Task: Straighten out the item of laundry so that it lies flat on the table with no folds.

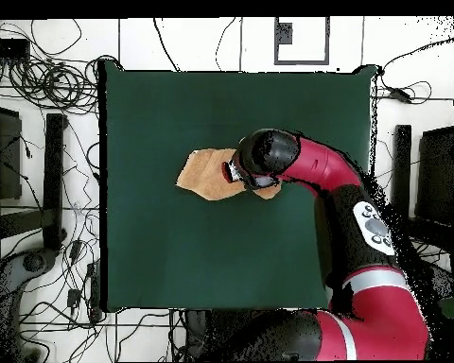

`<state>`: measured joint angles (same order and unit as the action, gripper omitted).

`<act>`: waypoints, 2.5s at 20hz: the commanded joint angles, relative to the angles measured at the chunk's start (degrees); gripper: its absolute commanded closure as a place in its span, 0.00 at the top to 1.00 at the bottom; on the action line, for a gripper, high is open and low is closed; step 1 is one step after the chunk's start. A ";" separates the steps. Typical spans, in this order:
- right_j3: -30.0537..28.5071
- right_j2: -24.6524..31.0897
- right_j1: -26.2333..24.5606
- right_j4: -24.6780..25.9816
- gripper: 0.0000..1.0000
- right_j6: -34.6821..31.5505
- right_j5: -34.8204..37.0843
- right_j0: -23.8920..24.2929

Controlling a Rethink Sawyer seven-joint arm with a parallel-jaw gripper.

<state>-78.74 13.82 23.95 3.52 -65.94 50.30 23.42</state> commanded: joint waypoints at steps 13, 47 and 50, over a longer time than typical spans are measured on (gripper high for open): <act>-2.77 -0.96 6.62 -3.11 0.00 -13.72 2.25 -2.03; 1.29 -1.65 -1.68 -2.61 0.00 -10.71 -9.56 -2.70; 0.79 -1.60 -2.03 -2.43 0.00 -10.92 -11.40 -2.79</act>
<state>-71.77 10.33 23.35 1.46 -65.94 43.85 21.24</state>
